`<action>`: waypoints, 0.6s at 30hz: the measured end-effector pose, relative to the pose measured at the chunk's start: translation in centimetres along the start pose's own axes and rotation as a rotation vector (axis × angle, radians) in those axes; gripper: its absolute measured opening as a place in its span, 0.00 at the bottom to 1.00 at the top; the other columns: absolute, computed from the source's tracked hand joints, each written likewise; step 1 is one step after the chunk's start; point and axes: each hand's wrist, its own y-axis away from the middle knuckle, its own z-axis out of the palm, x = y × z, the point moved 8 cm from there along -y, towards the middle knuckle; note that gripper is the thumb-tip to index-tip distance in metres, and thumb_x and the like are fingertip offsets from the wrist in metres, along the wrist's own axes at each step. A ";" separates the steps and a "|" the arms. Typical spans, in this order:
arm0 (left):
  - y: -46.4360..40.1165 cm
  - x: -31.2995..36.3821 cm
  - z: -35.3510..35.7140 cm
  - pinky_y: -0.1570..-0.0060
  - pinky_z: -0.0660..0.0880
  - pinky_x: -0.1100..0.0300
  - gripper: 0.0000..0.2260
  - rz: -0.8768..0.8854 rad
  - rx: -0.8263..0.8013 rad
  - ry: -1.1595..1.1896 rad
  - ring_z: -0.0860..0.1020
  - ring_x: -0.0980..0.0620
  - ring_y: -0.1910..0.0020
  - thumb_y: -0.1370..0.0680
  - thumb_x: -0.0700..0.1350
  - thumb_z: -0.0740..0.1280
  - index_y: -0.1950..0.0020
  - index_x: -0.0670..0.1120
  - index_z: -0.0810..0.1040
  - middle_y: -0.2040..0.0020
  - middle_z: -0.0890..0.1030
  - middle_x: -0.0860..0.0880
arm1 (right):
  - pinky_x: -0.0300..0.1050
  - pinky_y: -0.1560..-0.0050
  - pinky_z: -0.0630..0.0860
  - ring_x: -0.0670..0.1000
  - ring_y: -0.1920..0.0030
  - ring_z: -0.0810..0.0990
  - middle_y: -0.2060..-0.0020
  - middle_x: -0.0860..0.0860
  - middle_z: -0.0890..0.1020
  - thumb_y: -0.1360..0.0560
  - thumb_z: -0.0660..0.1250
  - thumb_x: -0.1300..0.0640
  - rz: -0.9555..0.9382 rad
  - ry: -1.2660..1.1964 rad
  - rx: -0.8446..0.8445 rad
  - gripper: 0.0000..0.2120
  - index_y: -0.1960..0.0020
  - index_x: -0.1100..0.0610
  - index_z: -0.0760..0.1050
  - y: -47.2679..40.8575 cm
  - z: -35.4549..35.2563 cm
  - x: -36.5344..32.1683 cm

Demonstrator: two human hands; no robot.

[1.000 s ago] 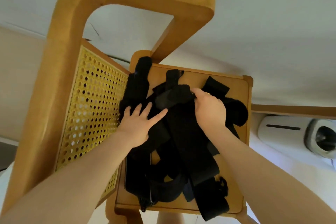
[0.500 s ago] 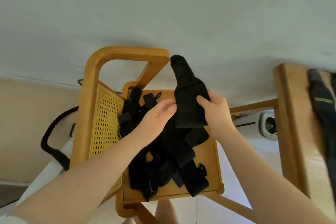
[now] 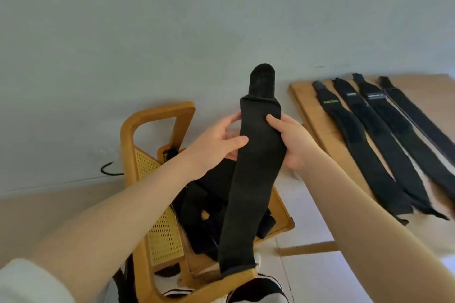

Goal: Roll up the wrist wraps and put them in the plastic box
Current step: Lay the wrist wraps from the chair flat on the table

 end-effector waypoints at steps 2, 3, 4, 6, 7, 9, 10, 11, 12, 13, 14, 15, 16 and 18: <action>0.0 0.8 1.0 0.47 0.78 0.53 0.24 0.001 0.002 -0.046 0.82 0.50 0.50 0.19 0.42 0.61 0.25 0.53 0.59 0.46 0.83 0.48 | 0.47 0.58 0.80 0.51 0.53 0.85 0.54 0.49 0.86 0.20 0.61 0.54 -0.065 -0.081 -0.020 0.08 0.45 0.51 0.78 1.7 -0.7 -1.0; 0.0 1.0 1.5 0.47 0.78 0.54 0.23 -0.009 0.025 -0.085 0.82 0.51 0.50 0.19 0.42 0.61 0.26 0.54 0.59 0.46 0.82 0.49 | 0.45 0.58 0.80 0.49 0.54 0.85 0.54 0.47 0.86 0.20 0.61 0.55 -0.119 -0.087 -0.025 0.07 0.47 0.49 0.78 2.5 -1.1 -1.5; 0.0 1.2 1.7 0.46 0.77 0.57 0.23 -0.006 0.088 -0.158 0.81 0.52 0.50 0.20 0.42 0.62 0.27 0.54 0.60 0.45 0.81 0.50 | 0.44 0.58 0.81 0.47 0.54 0.84 0.55 0.45 0.85 0.20 0.60 0.55 -0.191 -0.037 -0.001 0.07 0.48 0.48 0.77 3.3 -1.8 -2.1; 0.1 2.6 1.8 0.48 0.73 0.65 0.19 0.077 0.293 -0.389 0.76 0.57 0.51 0.20 0.42 0.63 0.30 0.51 0.65 0.41 0.75 0.51 | 0.42 0.53 0.80 0.47 0.51 0.83 0.55 0.44 0.84 0.20 0.60 0.57 -0.363 0.227 0.129 0.08 0.50 0.47 0.76 4.8 -3.6 -3.2; 0.5 3.7 2.5 0.52 0.70 0.69 0.16 0.139 0.363 -0.464 0.74 0.60 0.53 0.20 0.43 0.62 0.32 0.49 0.67 0.41 0.73 0.52 | 0.40 0.50 0.79 0.46 0.49 0.81 0.53 0.45 0.83 0.20 0.60 0.58 -0.459 0.411 0.204 0.08 0.48 0.48 0.76 5.6 -4.2 -3.8; 0.8 4.9 5.0 0.55 0.69 0.73 0.12 0.232 0.329 -0.446 0.72 0.63 0.52 0.19 0.47 0.60 0.36 0.48 0.70 0.42 0.72 0.53 | 0.32 0.47 0.73 0.41 0.47 0.77 0.49 0.42 0.80 0.20 0.59 0.60 -0.656 0.770 0.290 0.13 0.39 0.50 0.75 7.2 -4.4 -4.4; 0.8 5.1 6.5 0.53 0.70 0.73 0.12 0.245 0.255 -0.358 0.73 0.63 0.49 0.19 0.48 0.59 0.36 0.50 0.70 0.42 0.73 0.54 | 0.33 0.46 0.73 0.41 0.47 0.75 0.47 0.44 0.80 0.20 0.60 0.60 -0.754 0.886 0.297 0.15 0.36 0.51 0.74 7.9 -4.1 -4.4; 0.8 5.2 7.9 0.50 0.71 0.73 0.11 0.237 0.177 -0.242 0.74 0.64 0.47 0.19 0.49 0.59 0.37 0.52 0.69 0.41 0.74 0.55 | 0.38 0.44 0.74 0.42 0.46 0.76 0.45 0.46 0.80 0.21 0.61 0.59 -0.834 0.953 0.291 0.16 0.33 0.53 0.72 8.4 -3.8 -4.3; 0.7 5.2 9.1 0.46 0.72 0.70 0.11 0.218 0.122 -0.128 0.74 0.64 0.44 0.19 0.49 0.59 0.37 0.54 0.69 0.41 0.75 0.55 | 0.42 0.43 0.76 0.44 0.46 0.77 0.44 0.48 0.80 0.21 0.63 0.58 -0.875 0.986 0.272 0.20 0.30 0.54 0.69 8.8 -3.8 -4.0; 0.5 5.2 9.7 0.43 0.73 0.66 0.10 0.203 0.114 -0.059 0.75 0.62 0.43 0.19 0.48 0.60 0.39 0.57 0.68 0.41 0.76 0.56 | 0.44 0.44 0.76 0.46 0.45 0.77 0.43 0.49 0.79 0.22 0.64 0.56 -0.876 1.006 0.234 0.24 0.27 0.54 0.64 8.9 -4.0 -3.7; 0.2 5.3 9.9 0.41 0.74 0.60 0.09 0.196 0.148 -0.042 0.76 0.60 0.43 0.19 0.47 0.60 0.41 0.59 0.69 0.42 0.77 0.55 | 0.44 0.45 0.77 0.47 0.47 0.78 0.44 0.49 0.78 0.23 0.65 0.55 -0.849 1.017 0.172 0.29 0.24 0.55 0.59 8.9 -4.4 -3.3; 0.1 5.4 10.1 0.41 0.75 0.55 0.09 0.195 0.194 -0.026 0.78 0.58 0.44 0.19 0.45 0.59 0.44 0.59 0.71 0.43 0.79 0.54 | 0.41 0.47 0.77 0.46 0.49 0.78 0.46 0.48 0.77 0.23 0.66 0.55 -0.825 1.006 0.085 0.33 0.23 0.54 0.55 9.0 -4.9 -3.0; -0.1 5.5 10.3 0.41 0.76 0.52 0.09 0.188 0.232 0.009 0.79 0.55 0.45 0.18 0.44 0.58 0.45 0.58 0.73 0.45 0.80 0.52 | 0.37 0.48 0.76 0.45 0.52 0.77 0.50 0.47 0.77 0.24 0.67 0.56 -0.827 0.977 0.004 0.33 0.23 0.54 0.54 9.5 -5.5 -2.9; -0.6 5.3 11.4 0.42 0.76 0.48 0.10 0.141 0.259 0.153 0.80 0.50 0.46 0.18 0.42 0.57 0.43 0.52 0.75 0.46 0.82 0.48 | 0.33 0.48 0.74 0.42 0.53 0.77 0.53 0.44 0.77 0.23 0.66 0.61 -0.926 0.887 0.008 0.26 0.27 0.53 0.62 10.9 -8.2 -4.1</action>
